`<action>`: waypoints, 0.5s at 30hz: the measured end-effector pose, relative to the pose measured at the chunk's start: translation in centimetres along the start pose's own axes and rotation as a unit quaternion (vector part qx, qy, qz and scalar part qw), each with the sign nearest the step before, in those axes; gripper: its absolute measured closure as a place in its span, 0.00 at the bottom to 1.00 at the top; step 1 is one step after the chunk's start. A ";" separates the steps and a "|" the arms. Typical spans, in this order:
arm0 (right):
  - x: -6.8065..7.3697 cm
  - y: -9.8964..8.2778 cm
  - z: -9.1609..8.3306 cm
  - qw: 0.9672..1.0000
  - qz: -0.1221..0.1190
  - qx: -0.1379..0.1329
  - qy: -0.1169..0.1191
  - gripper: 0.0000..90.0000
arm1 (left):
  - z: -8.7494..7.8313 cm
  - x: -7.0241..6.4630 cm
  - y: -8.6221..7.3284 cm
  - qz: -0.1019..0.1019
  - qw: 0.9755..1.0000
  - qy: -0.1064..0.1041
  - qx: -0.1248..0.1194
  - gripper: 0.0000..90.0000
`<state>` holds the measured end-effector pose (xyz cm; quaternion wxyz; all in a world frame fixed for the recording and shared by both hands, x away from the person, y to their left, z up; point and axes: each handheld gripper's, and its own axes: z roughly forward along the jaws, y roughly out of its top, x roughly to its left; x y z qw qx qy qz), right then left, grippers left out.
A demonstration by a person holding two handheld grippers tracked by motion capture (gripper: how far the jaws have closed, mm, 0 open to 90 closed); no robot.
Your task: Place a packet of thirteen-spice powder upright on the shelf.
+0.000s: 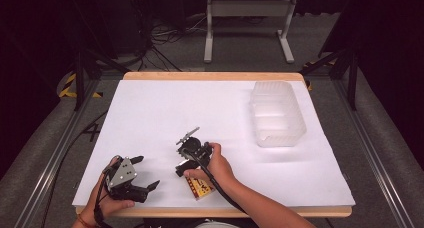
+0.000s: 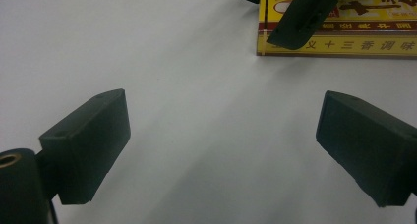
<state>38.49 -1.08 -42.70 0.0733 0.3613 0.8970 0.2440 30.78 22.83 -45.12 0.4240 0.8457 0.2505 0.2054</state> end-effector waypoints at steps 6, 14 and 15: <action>0.2 -0.4 0.2 1.000 0.015 0.011 0.000 0.19 | -0.2 0.2 0.0 -0.006 1.000 0.002 -0.006 0.08; 1.2 -0.2 -0.1 1.000 -0.012 0.023 -0.013 0.29 | -0.1 0.2 0.0 -0.001 1.000 0.000 -0.001 0.08; 1.3 -0.1 -0.1 1.000 -0.015 0.019 -0.016 0.31 | -0.1 0.2 0.0 -0.002 1.000 0.000 -0.001 0.08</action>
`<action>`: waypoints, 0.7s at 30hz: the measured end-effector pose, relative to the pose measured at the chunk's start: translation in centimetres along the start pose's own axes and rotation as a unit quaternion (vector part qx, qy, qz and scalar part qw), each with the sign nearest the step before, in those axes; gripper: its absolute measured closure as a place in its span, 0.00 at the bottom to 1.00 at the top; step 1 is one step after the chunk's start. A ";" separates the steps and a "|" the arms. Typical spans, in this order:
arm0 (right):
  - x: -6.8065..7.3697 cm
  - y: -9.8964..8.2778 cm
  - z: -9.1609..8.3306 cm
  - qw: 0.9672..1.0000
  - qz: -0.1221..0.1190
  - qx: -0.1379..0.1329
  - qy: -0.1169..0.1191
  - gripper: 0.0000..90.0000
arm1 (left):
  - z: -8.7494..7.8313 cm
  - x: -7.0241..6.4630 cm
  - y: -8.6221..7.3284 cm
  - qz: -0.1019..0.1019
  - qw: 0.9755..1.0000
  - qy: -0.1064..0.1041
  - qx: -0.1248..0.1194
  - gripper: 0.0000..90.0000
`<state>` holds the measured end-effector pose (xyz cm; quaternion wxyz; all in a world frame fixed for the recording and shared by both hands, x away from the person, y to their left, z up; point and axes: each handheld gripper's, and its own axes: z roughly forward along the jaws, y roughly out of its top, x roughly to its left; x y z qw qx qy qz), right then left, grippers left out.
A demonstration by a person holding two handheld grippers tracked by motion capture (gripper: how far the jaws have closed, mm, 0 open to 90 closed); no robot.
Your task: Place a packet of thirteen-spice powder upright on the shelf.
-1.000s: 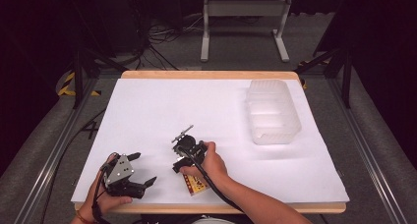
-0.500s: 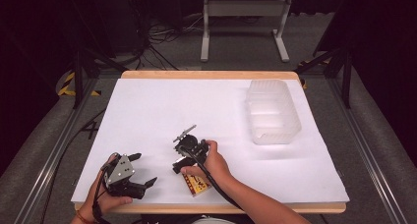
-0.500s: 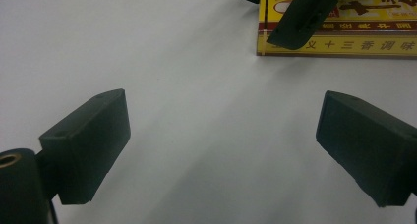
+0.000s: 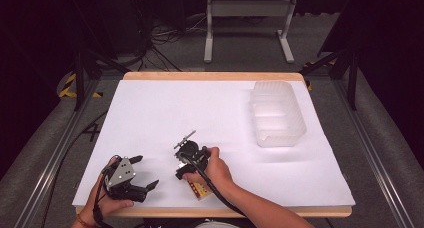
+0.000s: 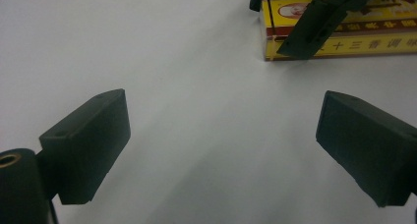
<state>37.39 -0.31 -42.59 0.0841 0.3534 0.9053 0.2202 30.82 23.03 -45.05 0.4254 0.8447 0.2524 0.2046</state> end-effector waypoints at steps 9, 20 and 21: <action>0.2 -0.1 -1.0 1.000 -0.013 -0.025 0.001 0.36 | 0.0 0.0 0.0 -0.001 1.000 -0.001 0.000 0.08; -1.5 -0.3 -4.5 0.994 -0.005 -0.109 0.004 0.36 | 0.0 0.1 0.0 -0.005 1.000 -0.005 -0.003 0.08; -1.7 -0.4 -4.8 0.993 -0.003 -0.116 0.008 0.36 | 0.0 0.1 0.1 -0.003 1.000 -0.006 -0.003 0.08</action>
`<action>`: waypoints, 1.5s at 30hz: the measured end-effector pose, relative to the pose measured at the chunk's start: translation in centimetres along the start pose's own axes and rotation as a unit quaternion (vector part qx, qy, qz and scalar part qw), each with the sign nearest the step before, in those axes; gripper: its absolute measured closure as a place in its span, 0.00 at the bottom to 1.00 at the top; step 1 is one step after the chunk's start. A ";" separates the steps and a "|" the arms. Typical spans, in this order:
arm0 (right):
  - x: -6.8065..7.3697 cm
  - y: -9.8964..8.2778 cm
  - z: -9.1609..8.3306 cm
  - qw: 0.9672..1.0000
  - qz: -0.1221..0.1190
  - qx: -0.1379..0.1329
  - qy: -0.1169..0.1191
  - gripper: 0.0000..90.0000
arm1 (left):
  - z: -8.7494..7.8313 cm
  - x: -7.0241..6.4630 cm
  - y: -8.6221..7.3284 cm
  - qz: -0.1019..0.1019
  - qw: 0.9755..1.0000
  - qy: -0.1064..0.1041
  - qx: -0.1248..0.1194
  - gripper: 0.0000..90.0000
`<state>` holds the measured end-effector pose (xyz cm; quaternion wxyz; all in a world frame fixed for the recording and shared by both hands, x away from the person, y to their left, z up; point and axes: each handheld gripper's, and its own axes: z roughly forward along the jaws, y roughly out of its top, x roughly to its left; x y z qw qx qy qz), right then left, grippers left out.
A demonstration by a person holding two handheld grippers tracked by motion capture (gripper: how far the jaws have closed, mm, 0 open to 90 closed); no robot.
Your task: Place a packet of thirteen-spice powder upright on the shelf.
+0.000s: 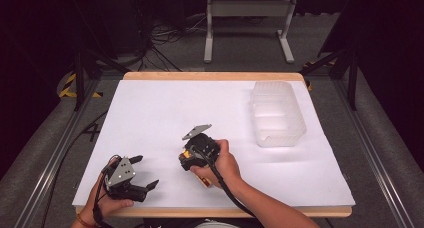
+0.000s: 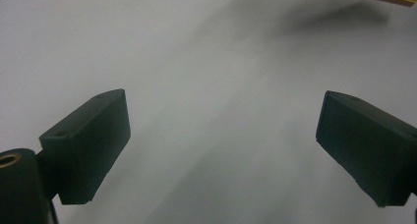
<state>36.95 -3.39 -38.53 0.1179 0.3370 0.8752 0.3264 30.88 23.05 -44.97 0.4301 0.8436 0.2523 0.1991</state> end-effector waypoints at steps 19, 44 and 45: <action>-2.8 0.0 -4.5 0.997 -0.011 -0.081 0.006 0.36 | -0.1 0.2 0.0 -0.008 1.000 -0.008 -0.009 0.08; -8.5 0.1 -9.1 0.987 -0.013 -0.152 -0.048 0.36 | 0.1 0.2 -0.1 -0.013 1.000 -0.013 -0.010 0.08; -9.1 0.0 -9.4 0.986 -0.006 -0.155 -0.054 0.36 | 0.1 0.2 0.0 -0.011 1.000 -0.013 -0.009 0.08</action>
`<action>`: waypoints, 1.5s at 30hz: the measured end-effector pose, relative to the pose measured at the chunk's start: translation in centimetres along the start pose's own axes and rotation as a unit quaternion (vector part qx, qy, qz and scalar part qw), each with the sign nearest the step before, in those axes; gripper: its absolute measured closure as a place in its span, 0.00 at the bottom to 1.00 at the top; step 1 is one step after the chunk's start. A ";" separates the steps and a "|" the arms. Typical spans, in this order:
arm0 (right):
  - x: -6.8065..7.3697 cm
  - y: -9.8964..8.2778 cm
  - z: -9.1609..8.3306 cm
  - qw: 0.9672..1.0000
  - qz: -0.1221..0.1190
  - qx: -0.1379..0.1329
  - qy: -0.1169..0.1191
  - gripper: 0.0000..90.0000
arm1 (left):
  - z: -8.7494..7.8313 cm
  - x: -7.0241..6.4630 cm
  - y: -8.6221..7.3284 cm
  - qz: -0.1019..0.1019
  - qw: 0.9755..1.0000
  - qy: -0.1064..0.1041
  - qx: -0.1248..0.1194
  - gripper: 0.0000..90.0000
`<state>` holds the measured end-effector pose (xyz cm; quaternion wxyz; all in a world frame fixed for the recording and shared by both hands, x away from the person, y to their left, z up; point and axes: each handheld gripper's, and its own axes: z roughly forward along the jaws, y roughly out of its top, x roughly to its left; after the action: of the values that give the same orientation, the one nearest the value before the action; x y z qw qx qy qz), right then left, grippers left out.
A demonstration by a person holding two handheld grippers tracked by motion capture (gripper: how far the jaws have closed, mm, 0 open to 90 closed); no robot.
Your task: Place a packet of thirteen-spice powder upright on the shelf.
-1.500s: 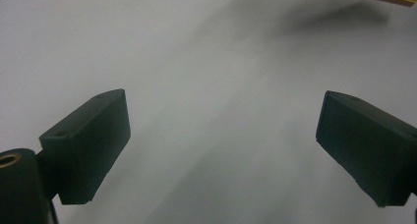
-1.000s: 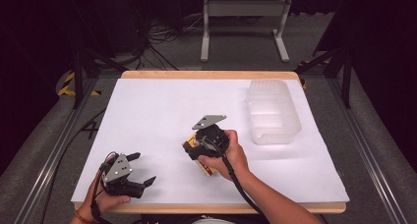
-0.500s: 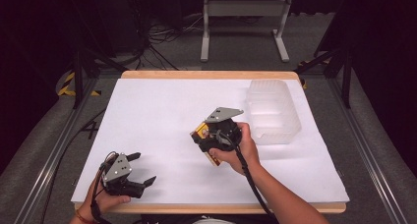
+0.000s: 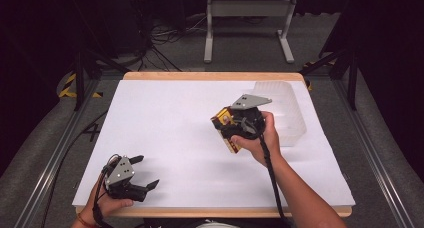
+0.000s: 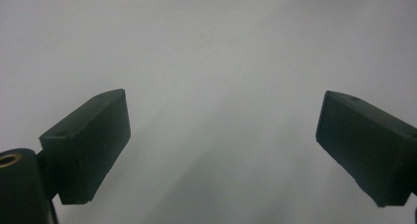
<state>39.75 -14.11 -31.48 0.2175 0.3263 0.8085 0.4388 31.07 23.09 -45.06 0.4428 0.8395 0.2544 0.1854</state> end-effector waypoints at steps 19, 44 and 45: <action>-7.8 -0.7 -2.1 0.994 0.057 -0.025 -0.087 0.36 | 0.2 -0.1 0.1 0.005 1.000 -0.002 0.004 0.08; -12.8 -2.3 -1.2 0.983 0.076 -0.055 -0.161 0.36 | 0.4 -0.1 0.0 0.008 1.000 -0.004 0.009 0.08; -12.8 -2.3 -1.2 0.983 0.076 -0.055 -0.161 0.36 | 0.4 -0.1 0.0 0.008 1.000 -0.004 0.010 0.08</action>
<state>47.09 -24.89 -31.97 0.3284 0.4402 0.7106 0.4398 31.21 22.75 -45.27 0.4341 0.8466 0.2478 0.1826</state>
